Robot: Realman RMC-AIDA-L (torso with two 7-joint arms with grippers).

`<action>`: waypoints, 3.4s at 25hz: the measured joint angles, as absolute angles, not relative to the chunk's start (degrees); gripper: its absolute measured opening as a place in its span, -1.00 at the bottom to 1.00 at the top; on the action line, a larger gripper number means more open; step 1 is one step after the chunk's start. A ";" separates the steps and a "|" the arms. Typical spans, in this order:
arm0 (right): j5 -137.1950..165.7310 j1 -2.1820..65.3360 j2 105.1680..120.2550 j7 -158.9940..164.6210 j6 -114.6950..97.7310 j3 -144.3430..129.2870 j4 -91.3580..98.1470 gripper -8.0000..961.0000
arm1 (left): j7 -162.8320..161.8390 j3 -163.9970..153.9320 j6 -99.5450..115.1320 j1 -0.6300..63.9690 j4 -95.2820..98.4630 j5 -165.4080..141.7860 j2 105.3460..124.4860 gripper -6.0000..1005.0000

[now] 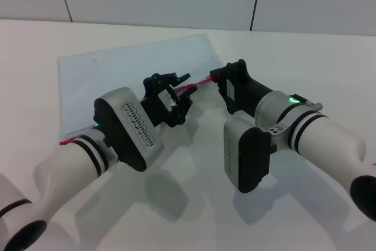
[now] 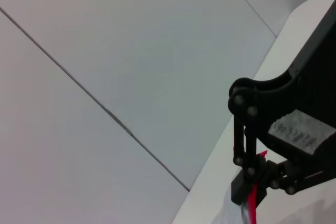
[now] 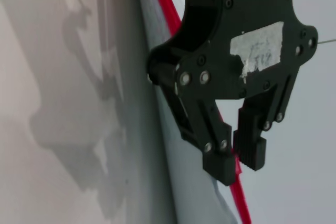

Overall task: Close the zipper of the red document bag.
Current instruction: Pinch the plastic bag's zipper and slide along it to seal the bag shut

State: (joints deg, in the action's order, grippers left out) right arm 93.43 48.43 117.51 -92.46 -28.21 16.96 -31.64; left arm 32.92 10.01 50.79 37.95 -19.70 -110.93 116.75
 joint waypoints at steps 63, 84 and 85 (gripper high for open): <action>92.78 47.01 117.35 -89.80 -28.17 25.27 -21.52 -0.94 | 32.87 9.92 49.67 37.29 -19.95 -110.97 116.91 -0.83; 92.69 44.04 116.96 -89.73 -28.72 31.53 -17.04 -0.93 | 32.87 9.89 49.42 36.83 -19.95 -110.91 116.89 -0.83; 92.69 43.98 116.97 -89.74 -28.73 31.76 -16.79 -0.93 | 32.87 9.77 49.42 36.82 -19.95 -110.91 116.89 -0.83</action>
State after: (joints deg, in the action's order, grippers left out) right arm 92.69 43.98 116.97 -89.74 -28.73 31.76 -16.79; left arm 32.87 9.77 49.42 36.82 -19.95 -110.91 116.89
